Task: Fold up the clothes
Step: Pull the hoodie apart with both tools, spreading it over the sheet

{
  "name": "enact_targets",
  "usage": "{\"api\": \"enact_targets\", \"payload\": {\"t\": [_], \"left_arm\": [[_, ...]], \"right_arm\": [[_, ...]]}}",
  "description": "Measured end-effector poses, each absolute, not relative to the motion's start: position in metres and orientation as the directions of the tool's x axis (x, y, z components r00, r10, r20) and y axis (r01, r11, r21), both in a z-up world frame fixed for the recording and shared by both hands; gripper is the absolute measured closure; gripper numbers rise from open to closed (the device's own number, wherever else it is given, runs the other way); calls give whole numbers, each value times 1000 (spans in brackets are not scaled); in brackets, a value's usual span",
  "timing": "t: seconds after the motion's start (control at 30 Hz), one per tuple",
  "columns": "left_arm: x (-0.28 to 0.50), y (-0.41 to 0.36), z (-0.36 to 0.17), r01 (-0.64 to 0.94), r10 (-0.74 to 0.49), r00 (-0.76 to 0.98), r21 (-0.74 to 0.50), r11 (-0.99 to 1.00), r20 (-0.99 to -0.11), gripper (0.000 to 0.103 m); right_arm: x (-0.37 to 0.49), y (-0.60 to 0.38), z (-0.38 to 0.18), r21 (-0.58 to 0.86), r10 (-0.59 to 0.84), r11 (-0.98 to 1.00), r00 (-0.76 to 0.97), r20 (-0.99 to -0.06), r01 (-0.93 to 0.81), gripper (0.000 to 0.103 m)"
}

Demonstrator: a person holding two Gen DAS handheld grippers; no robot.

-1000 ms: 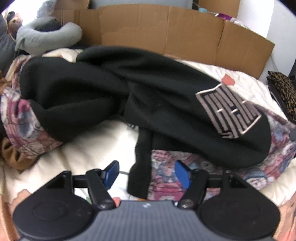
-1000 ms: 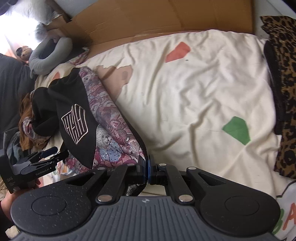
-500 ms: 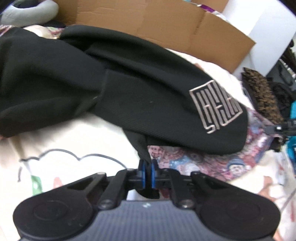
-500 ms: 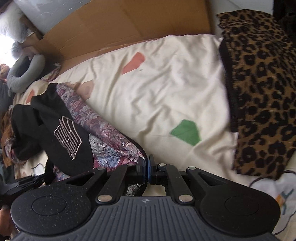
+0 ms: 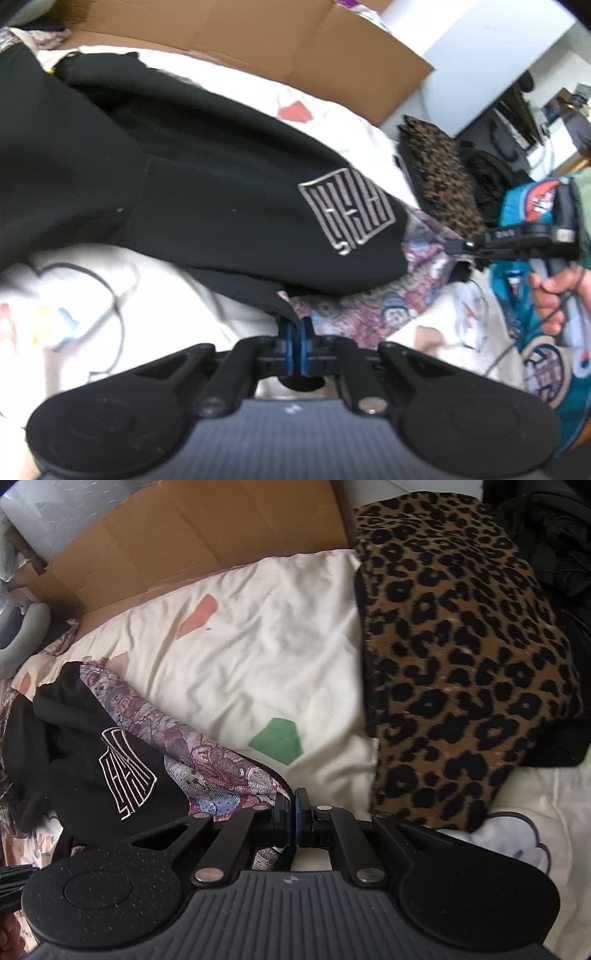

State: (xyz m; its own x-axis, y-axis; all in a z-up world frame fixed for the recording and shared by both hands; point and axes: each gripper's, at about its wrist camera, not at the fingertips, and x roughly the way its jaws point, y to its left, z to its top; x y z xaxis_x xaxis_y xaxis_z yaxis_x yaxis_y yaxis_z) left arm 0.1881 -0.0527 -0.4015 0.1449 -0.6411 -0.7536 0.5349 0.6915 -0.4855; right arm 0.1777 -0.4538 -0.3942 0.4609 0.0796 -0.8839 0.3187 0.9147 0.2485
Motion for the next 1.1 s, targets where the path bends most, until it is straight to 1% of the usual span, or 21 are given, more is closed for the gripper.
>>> {"api": "enact_targets", "payload": {"t": [0.13,0.33,0.73,0.87,0.9,1.0,1.07,1.1], "left_arm": [[178,-65,-398,567,-671,89,-516,641,-736,100],[162,-78,-401,571,-708,15,-575,586,-706,100],[138,-120,-388,623,-779,-115,-655,427,-617,100],[139,-126,-387,646,-760,-131,-636,422,-637,99],[142,-125,-387,649,-754,-125,-628,430,-645,98],[155,-117,-384,646,-742,-92,-607,464,-664,86],[166,-105,-380,628,-739,-55,-599,498,-672,86],[172,-98,-378,618,-735,-35,-593,516,-677,83]], "right_arm": [[171,-463,-394,227,53,914,457,-888,335,103],[166,-474,-392,169,-2,928,457,-890,333,103],[152,-500,-378,87,-102,922,452,-886,378,103],[149,-506,-384,63,-122,914,420,-899,401,103],[147,-507,-387,60,-125,911,411,-903,409,103],[145,-511,-393,51,-133,899,382,-915,435,100],[144,-514,-396,48,-132,889,354,-926,455,97],[144,-516,-396,49,-131,883,346,-929,467,93]]}}
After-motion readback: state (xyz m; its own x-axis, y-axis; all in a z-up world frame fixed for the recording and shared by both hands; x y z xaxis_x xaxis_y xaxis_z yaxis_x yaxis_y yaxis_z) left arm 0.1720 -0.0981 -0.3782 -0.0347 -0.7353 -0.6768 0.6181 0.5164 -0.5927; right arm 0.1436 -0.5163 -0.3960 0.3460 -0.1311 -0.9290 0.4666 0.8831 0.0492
